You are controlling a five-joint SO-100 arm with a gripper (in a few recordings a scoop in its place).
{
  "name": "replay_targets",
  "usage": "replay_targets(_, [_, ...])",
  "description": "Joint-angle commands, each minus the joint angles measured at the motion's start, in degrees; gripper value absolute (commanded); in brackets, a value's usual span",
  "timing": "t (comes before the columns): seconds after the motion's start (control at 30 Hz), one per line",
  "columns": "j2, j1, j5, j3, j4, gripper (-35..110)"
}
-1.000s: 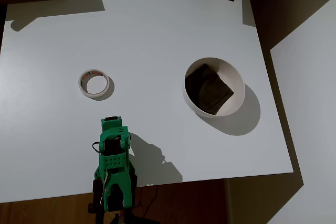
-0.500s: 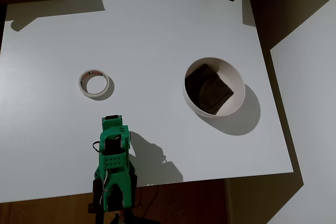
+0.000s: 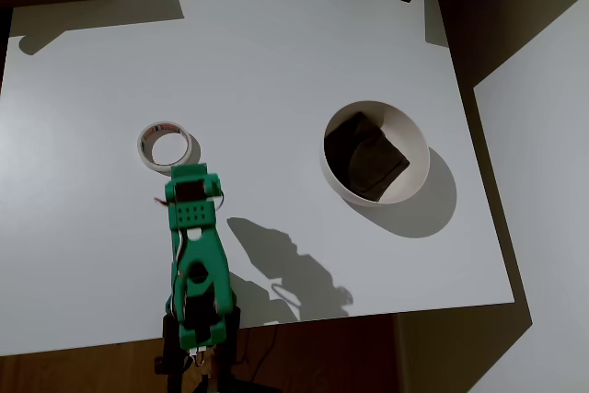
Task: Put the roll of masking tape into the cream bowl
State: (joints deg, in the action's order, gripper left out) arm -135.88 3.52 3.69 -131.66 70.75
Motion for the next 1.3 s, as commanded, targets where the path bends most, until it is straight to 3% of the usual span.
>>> replay_targets(0.0, [12.8,1.5,1.6,15.2,1.8,-8])
replay_targets(0.1, [19.0,2.5,1.7,19.3,0.6,-5])
replay_targets(0.17, [22.3,3.5,2.8,21.6,0.2,12])
replay_targets(0.23, [26.0,4.7,3.3,24.1,0.0,20])
replay_targets(0.53, [37.8,8.1,5.5,28.8,-3.6,18])
replay_targets(1.27, [46.8,9.8,7.3,28.7,-8.4,17])
